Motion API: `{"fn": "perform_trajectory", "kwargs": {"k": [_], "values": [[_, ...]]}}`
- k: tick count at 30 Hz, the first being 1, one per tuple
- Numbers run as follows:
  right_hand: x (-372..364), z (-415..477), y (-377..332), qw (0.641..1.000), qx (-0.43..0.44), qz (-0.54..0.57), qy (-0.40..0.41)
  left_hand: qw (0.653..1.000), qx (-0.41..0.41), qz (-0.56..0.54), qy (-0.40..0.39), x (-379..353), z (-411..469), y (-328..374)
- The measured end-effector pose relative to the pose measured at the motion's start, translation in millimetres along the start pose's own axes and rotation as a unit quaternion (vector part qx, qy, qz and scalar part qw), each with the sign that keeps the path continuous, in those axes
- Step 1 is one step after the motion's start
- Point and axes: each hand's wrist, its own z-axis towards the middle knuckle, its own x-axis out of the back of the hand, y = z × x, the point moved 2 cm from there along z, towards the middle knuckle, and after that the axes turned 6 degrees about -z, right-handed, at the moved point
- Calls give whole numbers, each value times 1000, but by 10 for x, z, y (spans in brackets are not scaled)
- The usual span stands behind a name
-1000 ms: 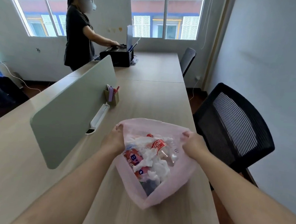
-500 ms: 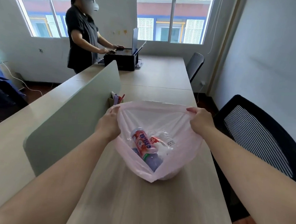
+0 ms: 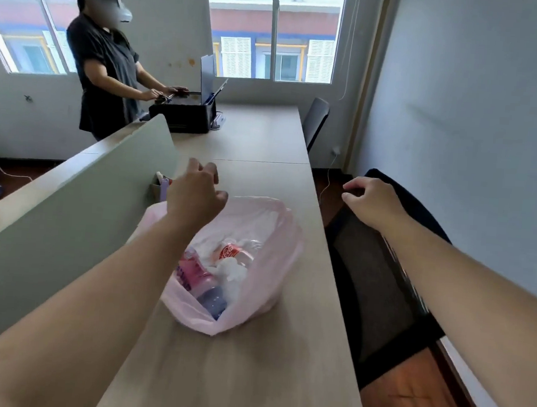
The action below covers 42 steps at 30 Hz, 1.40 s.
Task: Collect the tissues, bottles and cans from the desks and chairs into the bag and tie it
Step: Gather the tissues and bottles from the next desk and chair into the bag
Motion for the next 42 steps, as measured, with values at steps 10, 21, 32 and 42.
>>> {"fn": "perform_trajectory", "kwargs": {"k": [10, 21, 32, 42], "values": [[394, -683, 1763, 959, -195, -9, -203, 909, 43, -252, -329, -1591, -532, 2555], [538, -560, 2635, 945, -188, 188, -190, 831, 143, -369, -392, -2416, -580, 3896], [1496, -601, 3999, 937, -250, 176, -171, 842, 91, -325, -420, -2892, -835, 5423], [2226, -717, 5013, 931, -309, 112, -158, 831, 54, -330, -444, -3257, -1204, 6690]]}}
